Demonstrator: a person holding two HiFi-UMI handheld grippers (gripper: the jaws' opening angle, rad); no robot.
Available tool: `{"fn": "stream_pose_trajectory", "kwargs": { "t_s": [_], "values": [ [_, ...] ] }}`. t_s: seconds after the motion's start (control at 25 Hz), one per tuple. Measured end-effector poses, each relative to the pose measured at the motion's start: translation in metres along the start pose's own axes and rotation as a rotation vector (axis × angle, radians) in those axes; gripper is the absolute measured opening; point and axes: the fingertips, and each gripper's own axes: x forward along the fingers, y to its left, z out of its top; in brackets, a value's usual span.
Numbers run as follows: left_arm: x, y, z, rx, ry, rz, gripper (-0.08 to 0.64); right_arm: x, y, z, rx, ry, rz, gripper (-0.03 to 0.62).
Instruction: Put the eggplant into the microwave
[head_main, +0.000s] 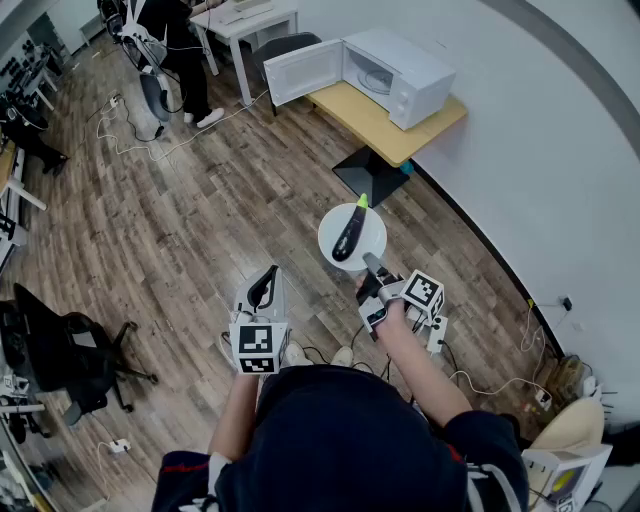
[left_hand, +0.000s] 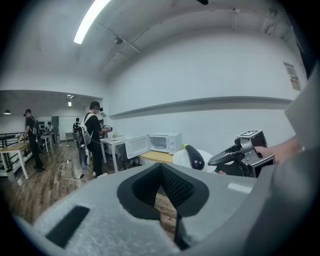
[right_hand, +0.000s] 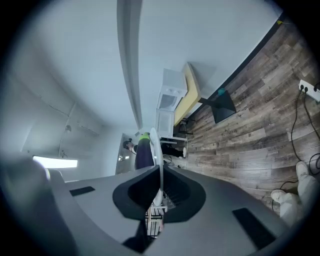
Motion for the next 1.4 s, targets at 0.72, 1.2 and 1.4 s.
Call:
{"fn": "stream_pose_trajectory", "kwargs": {
  "t_s": [0.72,1.2,1.4],
  "values": [
    [0.025,-0.054,-0.015,-0.007,0.014,-0.019,0.015,-0.022,-0.035,0.041,0.078,0.004,-0.013,0.02],
    [0.061,-0.073,-0.019,-0.016,0.044,-0.016,0.015,-0.007,-0.052,0.077,0.093,0.016,-0.029,0.02],
    [0.089,-0.065,-0.013,-0.017,0.046,-0.026,0.015,0.015,-0.052,0.092,0.097,0.018,-0.039,0.02]
  ]
}}
